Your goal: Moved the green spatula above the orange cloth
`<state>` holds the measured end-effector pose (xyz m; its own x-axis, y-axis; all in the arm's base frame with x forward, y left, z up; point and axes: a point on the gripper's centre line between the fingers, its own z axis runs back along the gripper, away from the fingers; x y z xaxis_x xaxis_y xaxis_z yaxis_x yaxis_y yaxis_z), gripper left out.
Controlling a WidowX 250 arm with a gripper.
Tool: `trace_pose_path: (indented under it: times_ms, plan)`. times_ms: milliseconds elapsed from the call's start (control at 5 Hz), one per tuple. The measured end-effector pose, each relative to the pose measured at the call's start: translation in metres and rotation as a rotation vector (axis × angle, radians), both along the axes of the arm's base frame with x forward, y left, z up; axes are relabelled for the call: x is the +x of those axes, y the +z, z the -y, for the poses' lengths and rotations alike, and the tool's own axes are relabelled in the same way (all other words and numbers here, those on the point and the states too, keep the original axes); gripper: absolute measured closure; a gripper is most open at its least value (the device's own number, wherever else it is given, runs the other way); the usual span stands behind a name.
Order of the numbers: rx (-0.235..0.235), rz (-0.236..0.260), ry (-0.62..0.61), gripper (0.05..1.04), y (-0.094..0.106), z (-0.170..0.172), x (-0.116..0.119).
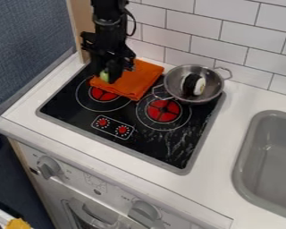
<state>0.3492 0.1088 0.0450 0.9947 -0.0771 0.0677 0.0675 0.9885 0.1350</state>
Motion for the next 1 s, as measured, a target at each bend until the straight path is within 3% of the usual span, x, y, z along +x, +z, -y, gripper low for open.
trace_pose_path:
  times_ms: [200,400,600,800,1000]
  plan:
    - [-0.002,0.021,-0.022,0.626,0.003,-0.001,0.007]
    - [-0.035,0.025,-0.030,0.325,0.003,0.005,0.007]
    - [-0.046,0.018,-0.046,0.089,0.003,0.007,0.006]
    - [-0.054,0.088,-0.056,0.078,0.033,0.012,0.003]
    - [-0.069,0.092,-0.058,0.083,0.037,0.015,0.001]
